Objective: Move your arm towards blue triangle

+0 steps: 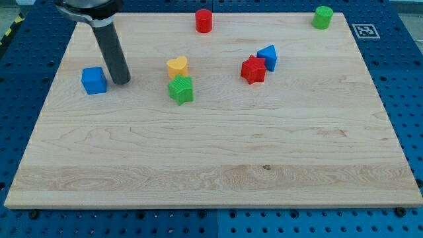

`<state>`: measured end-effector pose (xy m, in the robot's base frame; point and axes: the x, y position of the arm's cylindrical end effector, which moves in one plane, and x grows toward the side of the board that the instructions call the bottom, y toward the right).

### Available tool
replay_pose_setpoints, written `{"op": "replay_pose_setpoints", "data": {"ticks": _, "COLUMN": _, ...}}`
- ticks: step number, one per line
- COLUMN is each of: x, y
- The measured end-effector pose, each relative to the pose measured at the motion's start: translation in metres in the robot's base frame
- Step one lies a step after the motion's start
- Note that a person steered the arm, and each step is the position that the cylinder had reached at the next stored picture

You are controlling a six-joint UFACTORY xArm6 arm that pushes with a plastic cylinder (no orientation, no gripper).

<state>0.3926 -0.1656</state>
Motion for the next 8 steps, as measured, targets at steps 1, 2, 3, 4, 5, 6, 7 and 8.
{"op": "replay_pose_setpoints", "data": {"ticks": 1, "x": 0.000, "y": 0.011}}
{"op": "replay_pose_setpoints", "data": {"ticks": 2, "x": 0.000, "y": 0.011}}
{"op": "replay_pose_setpoints", "data": {"ticks": 3, "x": -0.006, "y": 0.017}}
{"op": "replay_pose_setpoints", "data": {"ticks": 4, "x": -0.019, "y": 0.021}}
{"op": "replay_pose_setpoints", "data": {"ticks": 5, "x": -0.041, "y": 0.024}}
{"op": "replay_pose_setpoints", "data": {"ticks": 6, "x": -0.064, "y": 0.049}}
{"op": "replay_pose_setpoints", "data": {"ticks": 7, "x": -0.070, "y": 0.098}}
{"op": "replay_pose_setpoints", "data": {"ticks": 8, "x": -0.069, "y": 0.156}}
